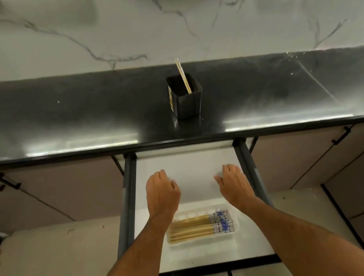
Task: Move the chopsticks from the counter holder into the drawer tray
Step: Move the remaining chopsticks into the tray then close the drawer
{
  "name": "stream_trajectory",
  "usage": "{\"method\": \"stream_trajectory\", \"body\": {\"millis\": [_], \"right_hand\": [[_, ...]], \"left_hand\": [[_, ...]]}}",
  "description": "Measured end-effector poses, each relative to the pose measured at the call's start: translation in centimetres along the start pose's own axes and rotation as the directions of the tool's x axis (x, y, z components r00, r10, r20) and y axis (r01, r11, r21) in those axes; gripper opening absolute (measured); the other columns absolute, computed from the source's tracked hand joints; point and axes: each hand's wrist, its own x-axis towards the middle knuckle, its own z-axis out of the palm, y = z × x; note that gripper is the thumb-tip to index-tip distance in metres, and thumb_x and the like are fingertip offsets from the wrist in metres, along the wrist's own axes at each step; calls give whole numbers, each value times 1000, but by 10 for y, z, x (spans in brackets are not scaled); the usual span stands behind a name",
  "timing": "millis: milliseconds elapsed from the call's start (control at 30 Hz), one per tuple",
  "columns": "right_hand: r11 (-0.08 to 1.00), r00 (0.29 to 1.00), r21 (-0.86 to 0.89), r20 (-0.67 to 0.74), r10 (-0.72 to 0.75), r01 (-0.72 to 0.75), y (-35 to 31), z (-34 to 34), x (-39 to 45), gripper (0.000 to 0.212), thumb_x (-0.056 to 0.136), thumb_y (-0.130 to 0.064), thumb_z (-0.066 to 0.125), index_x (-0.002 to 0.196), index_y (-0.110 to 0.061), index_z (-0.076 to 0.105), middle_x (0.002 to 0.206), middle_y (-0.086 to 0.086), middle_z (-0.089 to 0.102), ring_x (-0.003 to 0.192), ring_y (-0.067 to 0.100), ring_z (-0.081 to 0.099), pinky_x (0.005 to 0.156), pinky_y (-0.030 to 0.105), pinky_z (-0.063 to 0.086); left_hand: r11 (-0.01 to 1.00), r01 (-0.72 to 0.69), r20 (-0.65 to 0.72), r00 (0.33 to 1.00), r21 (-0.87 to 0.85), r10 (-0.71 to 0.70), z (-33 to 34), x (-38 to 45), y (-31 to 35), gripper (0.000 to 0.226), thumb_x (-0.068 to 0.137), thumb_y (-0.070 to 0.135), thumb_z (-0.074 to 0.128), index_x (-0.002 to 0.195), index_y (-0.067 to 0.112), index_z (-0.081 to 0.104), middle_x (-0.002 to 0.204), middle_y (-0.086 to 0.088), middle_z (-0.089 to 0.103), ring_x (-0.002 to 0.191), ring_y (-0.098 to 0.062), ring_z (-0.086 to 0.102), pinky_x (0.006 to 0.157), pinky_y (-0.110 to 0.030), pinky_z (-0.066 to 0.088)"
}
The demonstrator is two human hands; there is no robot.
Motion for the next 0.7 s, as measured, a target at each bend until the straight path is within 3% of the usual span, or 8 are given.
{"method": "stream_trajectory", "body": {"millis": [233, 467, 700], "right_hand": [[988, 974, -113, -189, -124, 104, -31, -93, 54, 40, 103, -41, 44, 122, -8, 55, 116, 9, 60, 108, 26, 57, 95, 35, 48], [984, 924, -62, -339, -177, 166, -58, -164, 125, 38, 103, -41, 47, 123, -10, 53, 120, 7, 61, 111, 21, 58, 98, 34, 50], [971, 891, -55, -388, -234, 231, -70, -192, 221, 37, 102, -39, 49, 123, -9, 54, 121, 8, 61, 112, 22, 57, 99, 35, 49]], "left_hand": [[971, -224, -151, 960, 84, 234, -76, 78, 54, 44, 99, 28, 52, 135, 2, 55, 128, -14, 63, 121, -29, 57, 111, -41, 42], [944, -315, -269, 905, 100, 330, -124, 163, 110, 41, 98, 32, 51, 131, 8, 54, 125, -8, 63, 117, -22, 58, 110, -38, 43], [937, -338, -289, 891, 92, 350, -116, 250, 146, 40, 97, 28, 52, 131, 7, 54, 125, -8, 63, 120, -22, 57, 114, -40, 40]]}}
